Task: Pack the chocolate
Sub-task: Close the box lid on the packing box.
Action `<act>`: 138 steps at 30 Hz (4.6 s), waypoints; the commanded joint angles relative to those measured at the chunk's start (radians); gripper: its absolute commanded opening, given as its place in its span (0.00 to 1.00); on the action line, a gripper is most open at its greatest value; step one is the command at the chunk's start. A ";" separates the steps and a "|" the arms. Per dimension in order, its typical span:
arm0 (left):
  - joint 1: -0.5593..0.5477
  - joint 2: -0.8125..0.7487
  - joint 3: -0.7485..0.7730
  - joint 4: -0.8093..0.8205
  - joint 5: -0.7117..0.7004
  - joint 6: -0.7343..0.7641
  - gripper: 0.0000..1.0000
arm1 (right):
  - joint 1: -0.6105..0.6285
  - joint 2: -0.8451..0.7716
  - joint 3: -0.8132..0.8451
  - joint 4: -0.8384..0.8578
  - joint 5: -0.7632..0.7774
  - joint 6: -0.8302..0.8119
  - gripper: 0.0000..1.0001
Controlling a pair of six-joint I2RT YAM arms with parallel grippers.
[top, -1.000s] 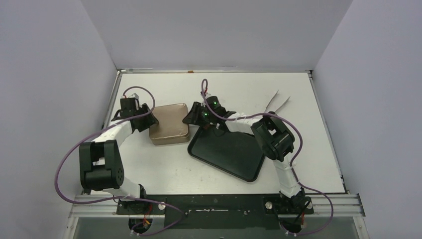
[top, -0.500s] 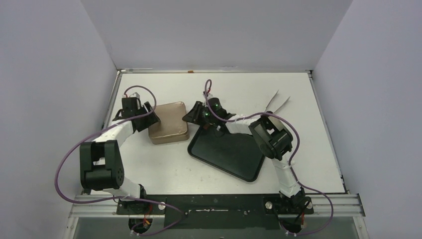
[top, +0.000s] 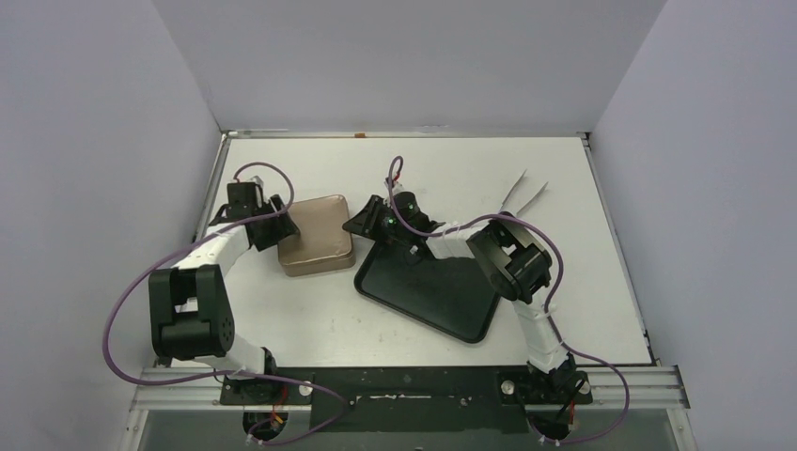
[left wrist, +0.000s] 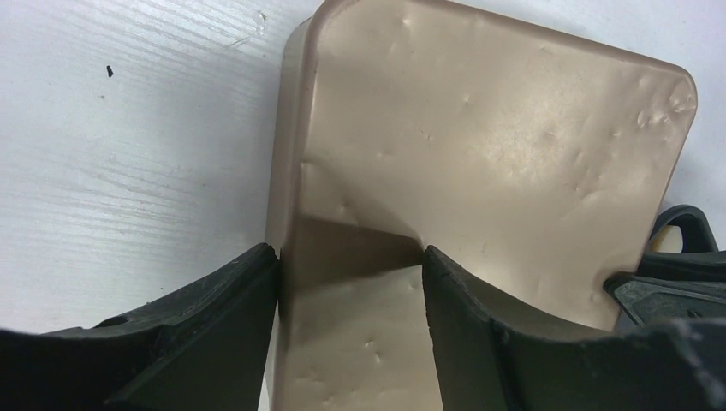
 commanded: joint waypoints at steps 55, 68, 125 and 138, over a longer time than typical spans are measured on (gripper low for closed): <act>0.055 -0.005 0.065 0.012 0.124 0.028 0.51 | -0.001 0.038 0.319 -0.329 -0.109 -0.219 0.32; 0.048 -0.059 0.094 -0.046 0.091 0.030 0.56 | 0.013 -0.035 0.318 -0.336 -0.093 -0.229 0.31; 0.127 -0.076 0.054 -0.087 0.079 0.074 0.60 | 0.017 -0.032 0.338 -0.350 -0.082 -0.237 0.31; 0.136 -0.022 0.019 -0.030 0.200 0.054 0.53 | 0.021 -0.006 0.347 -0.316 -0.116 -0.210 0.32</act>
